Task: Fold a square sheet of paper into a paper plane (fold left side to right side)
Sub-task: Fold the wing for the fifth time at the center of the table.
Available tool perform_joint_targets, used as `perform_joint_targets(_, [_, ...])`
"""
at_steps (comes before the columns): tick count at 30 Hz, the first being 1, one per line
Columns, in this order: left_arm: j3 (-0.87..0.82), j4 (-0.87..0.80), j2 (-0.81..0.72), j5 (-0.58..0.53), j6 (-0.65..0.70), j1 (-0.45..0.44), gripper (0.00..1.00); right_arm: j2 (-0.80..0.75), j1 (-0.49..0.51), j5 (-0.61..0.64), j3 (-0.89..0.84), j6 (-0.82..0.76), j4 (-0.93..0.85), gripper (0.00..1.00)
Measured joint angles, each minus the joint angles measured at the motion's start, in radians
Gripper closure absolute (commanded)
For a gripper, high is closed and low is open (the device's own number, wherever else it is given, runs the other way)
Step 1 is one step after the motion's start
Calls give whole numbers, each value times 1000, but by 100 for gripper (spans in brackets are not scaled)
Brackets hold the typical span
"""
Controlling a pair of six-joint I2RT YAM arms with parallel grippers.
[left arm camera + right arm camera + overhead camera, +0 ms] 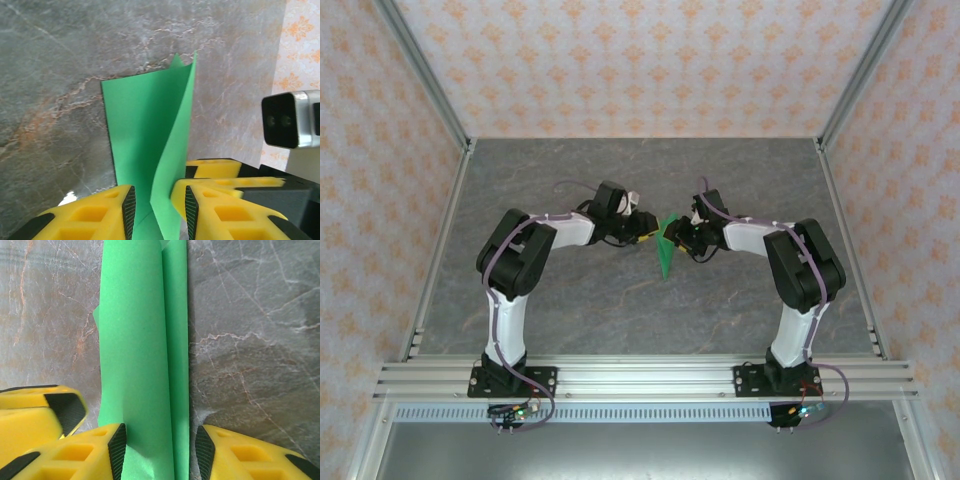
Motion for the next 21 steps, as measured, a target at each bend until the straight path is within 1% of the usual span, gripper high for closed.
perform_joint_targets(12, [0,18,7,27,-34,0,69,0,0,0,0,0,0,54])
perform_joint_targets(21, [0,34,45,41,-46,-1,72,0,0,0,0,0,0,54])
